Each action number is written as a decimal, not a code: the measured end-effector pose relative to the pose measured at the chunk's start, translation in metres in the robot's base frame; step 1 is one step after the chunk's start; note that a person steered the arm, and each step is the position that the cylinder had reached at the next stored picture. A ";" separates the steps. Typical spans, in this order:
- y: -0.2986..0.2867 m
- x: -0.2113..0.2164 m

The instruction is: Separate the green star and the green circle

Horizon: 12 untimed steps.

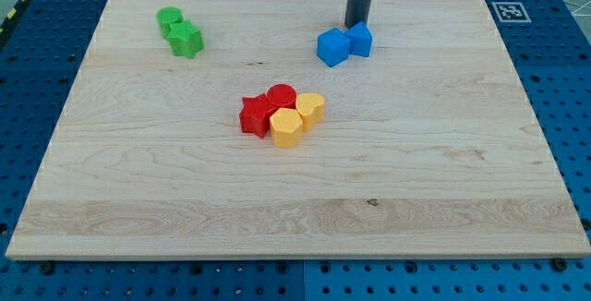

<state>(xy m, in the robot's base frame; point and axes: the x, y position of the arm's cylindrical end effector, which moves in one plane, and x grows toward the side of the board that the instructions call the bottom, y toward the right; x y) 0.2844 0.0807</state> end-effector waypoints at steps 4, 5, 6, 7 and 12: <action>-0.115 -0.007; -0.193 -0.041; -0.268 -0.056; -0.343 -0.056; -0.346 -0.035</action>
<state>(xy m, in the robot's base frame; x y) 0.2492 -0.2657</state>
